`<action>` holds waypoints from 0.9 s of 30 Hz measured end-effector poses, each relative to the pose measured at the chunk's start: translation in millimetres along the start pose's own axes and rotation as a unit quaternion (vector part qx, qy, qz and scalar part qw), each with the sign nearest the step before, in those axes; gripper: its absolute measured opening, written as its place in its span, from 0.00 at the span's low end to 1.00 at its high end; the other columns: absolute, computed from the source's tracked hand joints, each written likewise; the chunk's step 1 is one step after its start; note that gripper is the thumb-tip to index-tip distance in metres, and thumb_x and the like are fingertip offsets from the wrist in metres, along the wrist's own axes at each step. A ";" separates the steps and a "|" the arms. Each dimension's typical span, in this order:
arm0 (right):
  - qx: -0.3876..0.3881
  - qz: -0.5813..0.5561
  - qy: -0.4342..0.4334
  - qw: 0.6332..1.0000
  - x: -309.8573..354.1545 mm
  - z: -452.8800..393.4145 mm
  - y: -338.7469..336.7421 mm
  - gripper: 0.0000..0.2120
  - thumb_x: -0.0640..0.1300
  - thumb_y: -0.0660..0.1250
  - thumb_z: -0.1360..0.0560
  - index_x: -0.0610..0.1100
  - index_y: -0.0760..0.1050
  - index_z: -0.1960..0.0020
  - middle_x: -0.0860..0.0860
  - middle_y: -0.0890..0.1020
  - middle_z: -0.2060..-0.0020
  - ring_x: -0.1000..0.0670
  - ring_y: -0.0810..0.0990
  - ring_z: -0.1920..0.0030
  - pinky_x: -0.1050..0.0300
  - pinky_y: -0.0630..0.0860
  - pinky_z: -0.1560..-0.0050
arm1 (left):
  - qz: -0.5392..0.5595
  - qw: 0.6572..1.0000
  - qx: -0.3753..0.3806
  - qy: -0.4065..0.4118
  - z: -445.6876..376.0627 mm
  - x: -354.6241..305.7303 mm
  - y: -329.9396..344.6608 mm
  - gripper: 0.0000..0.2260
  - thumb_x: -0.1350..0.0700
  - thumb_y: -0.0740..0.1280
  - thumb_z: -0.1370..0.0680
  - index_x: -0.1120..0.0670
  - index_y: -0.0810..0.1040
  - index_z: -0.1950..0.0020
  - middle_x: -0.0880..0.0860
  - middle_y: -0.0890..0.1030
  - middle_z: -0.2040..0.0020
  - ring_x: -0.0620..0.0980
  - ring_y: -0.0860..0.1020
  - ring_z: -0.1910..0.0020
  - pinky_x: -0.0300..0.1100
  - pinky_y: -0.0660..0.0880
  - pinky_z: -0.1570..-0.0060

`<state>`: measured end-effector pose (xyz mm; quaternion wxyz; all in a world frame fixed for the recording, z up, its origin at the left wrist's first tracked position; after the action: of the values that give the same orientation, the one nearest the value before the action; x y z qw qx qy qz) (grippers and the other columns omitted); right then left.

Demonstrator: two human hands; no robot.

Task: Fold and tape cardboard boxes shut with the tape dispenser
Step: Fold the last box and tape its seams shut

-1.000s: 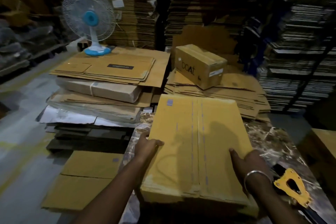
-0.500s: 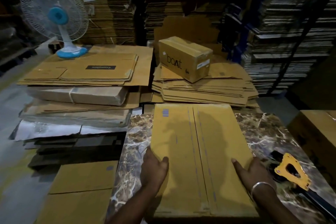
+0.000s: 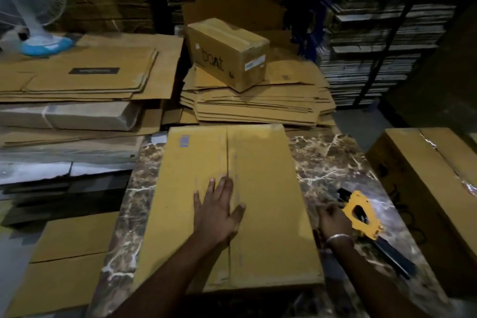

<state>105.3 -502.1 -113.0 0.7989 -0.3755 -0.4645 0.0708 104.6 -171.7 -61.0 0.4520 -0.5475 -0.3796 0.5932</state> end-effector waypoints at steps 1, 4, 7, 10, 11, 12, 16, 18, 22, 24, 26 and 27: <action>-0.028 0.054 -0.003 0.998 -10.4 -6.6 -9.2 0.13 0.46 0.69 0.22 0.35 0.78 0.49 0.32 0.81 0.50 0.32 0.79 0.48 0.43 0.74 0.50 | -0.015 1.000 0.010 -0.005 -2.8 -6.0 3.9 0.34 0.32 0.48 0.20 0.44 0.44 0.18 0.43 0.45 0.18 0.50 0.43 0.19 0.64 0.43 0.25; -0.069 0.153 -0.012 0.986 -46.1 -24.9 -30.4 0.22 0.46 0.72 0.33 0.34 0.72 0.45 0.31 0.74 0.50 0.29 0.75 0.50 0.38 0.73 0.54 | -0.025 0.999 0.015 -0.030 -7.3 -17.9 12.5 0.35 0.35 0.45 0.23 0.45 0.44 0.18 0.43 0.45 0.18 0.50 0.43 0.19 0.64 0.44 0.25; -0.081 0.209 -0.025 0.974 -71.6 -38.9 -50.2 0.31 0.52 0.75 0.39 0.35 0.70 0.45 0.33 0.73 0.51 0.31 0.75 0.50 0.38 0.74 0.56 | -0.001 0.999 -0.004 -0.039 -7.7 -22.9 17.1 0.38 0.36 0.41 0.27 0.48 0.47 0.17 0.45 0.49 0.18 0.50 0.46 0.19 0.65 0.45 0.25; -0.085 0.232 -0.063 0.967 -83.7 -48.2 -65.4 0.37 0.52 0.81 0.40 0.34 0.71 0.40 0.33 0.74 0.48 0.31 0.74 0.47 0.36 0.74 0.51 | 0.005 0.998 -0.027 -0.062 -9.2 -26.2 19.3 0.38 0.34 0.40 0.26 0.48 0.49 0.17 0.46 0.51 0.18 0.50 0.48 0.19 0.66 0.46 0.26; -0.085 0.229 -0.074 0.967 -89.0 -50.1 -68.6 0.39 0.53 0.82 0.39 0.33 0.71 0.39 0.32 0.74 0.46 0.31 0.74 0.46 0.35 0.74 0.49 | 0.001 0.997 -0.032 -0.070 -10.0 -27.1 19.7 0.38 0.32 0.41 0.24 0.49 0.50 0.18 0.46 0.52 0.18 0.50 0.48 0.19 0.67 0.46 0.26; -0.087 0.228 -0.077 0.967 -95.2 -51.1 -71.1 0.40 0.56 0.81 0.37 0.34 0.69 0.37 0.32 0.73 0.43 0.31 0.74 0.44 0.34 0.74 0.46 | -0.005 0.997 -0.036 -0.073 -10.4 -28.4 19.9 0.39 0.29 0.42 0.24 0.49 0.51 0.18 0.46 0.52 0.18 0.51 0.49 0.19 0.68 0.47 0.27; -0.046 0.216 -0.080 0.972 -124.5 -56.9 -75.3 0.47 0.72 0.71 0.35 0.41 0.65 0.30 0.38 0.72 0.38 0.34 0.75 0.40 0.37 0.75 0.44 | -0.026 0.997 -0.041 -0.063 -8.0 -32.2 20.1 0.39 0.25 0.43 0.25 0.43 0.50 0.18 0.46 0.53 0.18 0.51 0.49 0.19 0.69 0.48 0.28; -0.025 0.226 -0.078 0.971 -135.9 -58.9 -77.7 0.49 0.82 0.62 0.37 0.43 0.71 0.34 0.40 0.78 0.42 0.37 0.78 0.43 0.39 0.76 0.46 | -0.027 0.997 -0.031 -0.062 -7.2 -33.2 19.8 0.38 0.25 0.42 0.26 0.41 0.49 0.18 0.45 0.52 0.18 0.51 0.48 0.19 0.69 0.47 0.27; 0.008 0.249 -0.080 0.965 -143.0 -64.6 -74.3 0.55 0.87 0.51 0.40 0.44 0.73 0.34 0.42 0.80 0.43 0.38 0.79 0.45 0.41 0.77 0.46 | -0.029 0.997 -0.032 -0.062 -5.5 -36.2 16.7 0.39 0.26 0.41 0.26 0.42 0.51 0.18 0.46 0.52 0.18 0.52 0.48 0.19 0.69 0.47 0.27; 0.021 0.262 -0.086 0.961 -145.1 -68.5 -74.0 0.54 0.85 0.55 0.40 0.46 0.72 0.32 0.43 0.79 0.42 0.39 0.80 0.44 0.42 0.78 0.47 | -0.029 0.997 -0.029 -0.060 -5.8 -36.3 16.9 0.39 0.26 0.41 0.25 0.42 0.51 0.18 0.46 0.52 0.18 0.52 0.48 0.19 0.69 0.47 0.27; 0.038 0.276 -0.095 0.956 -160.8 -83.2 -67.7 0.48 0.82 0.58 0.39 0.49 0.72 0.33 0.44 0.79 0.44 0.39 0.79 0.44 0.43 0.79 0.49 | -0.034 0.998 -0.022 -0.057 -5.8 -35.1 16.6 0.39 0.26 0.41 0.25 0.43 0.50 0.18 0.46 0.52 0.18 0.52 0.48 0.19 0.69 0.48 0.27; 0.042 0.272 -0.099 0.956 -171.4 -92.9 -64.8 0.45 0.82 0.59 0.39 0.50 0.72 0.35 0.45 0.79 0.45 0.40 0.80 0.45 0.44 0.79 0.50 | -0.038 0.998 -0.015 -0.053 -5.9 -35.4 17.0 0.39 0.27 0.40 0.25 0.44 0.49 0.18 0.46 0.51 0.18 0.52 0.48 0.19 0.69 0.48 0.27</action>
<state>68.2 -676.8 -214.6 0.7146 -0.4452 -0.4178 0.3415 108.1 -210.8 -66.8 0.4451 -0.5068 -0.4328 0.5981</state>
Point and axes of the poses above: each hand's wrist, its own z-axis away from the middle knuckle, its own y-axis out of the palm, x = y × z, the point moved 6 cm from there along -z, towards the middle knuckle
